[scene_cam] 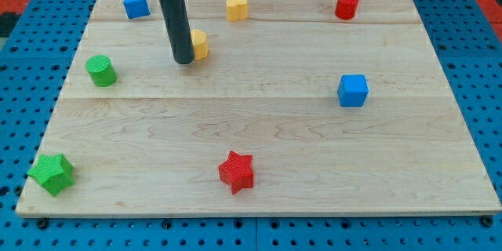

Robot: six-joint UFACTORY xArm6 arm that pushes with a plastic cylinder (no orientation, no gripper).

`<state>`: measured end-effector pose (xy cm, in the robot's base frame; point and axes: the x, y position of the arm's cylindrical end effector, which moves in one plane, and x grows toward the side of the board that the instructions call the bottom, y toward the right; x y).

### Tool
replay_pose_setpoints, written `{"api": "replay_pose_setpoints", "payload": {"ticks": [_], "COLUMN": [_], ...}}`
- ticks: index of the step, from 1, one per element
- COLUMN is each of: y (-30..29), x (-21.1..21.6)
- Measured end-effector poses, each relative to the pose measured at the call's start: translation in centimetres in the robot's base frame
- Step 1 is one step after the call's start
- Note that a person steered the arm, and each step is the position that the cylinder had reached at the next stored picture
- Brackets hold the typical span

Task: Push the red circle to the center of the board

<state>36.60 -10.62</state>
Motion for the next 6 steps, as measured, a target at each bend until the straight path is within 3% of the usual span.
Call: {"api": "replay_pose_setpoints", "payload": {"ticks": [1,2,3,4,5,6], "y": [3.1,13.5,28.2,30.3,31.7,24.4], "x": [0.3,-1.3,-5.4,-11.6,-15.2,-13.3]}}
